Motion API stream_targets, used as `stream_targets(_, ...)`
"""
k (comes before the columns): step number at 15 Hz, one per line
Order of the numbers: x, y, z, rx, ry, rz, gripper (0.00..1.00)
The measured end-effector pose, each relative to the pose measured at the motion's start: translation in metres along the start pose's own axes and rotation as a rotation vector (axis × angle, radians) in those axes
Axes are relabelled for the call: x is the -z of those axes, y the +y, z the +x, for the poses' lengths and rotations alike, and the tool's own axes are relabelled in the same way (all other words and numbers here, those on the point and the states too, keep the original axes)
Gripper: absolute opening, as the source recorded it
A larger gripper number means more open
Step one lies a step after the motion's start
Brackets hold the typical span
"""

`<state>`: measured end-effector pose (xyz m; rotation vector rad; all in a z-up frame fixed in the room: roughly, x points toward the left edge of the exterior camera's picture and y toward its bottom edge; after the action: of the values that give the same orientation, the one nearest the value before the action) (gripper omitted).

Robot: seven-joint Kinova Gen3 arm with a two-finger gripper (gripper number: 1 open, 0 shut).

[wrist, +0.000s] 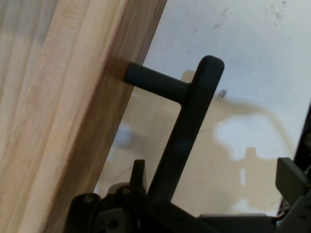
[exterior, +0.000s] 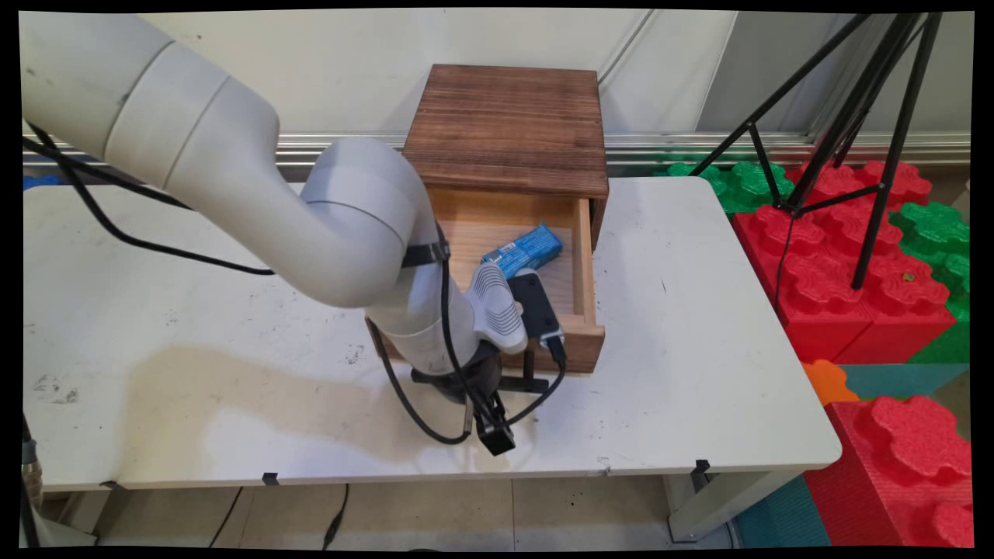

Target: Open the drawer

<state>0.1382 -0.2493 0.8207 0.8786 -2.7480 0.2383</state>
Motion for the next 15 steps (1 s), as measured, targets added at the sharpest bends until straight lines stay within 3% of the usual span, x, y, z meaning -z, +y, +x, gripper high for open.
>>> stream_targets(15, 0.01, 0.025, -0.011, 0.014, -0.003, -0.032, 1.0)
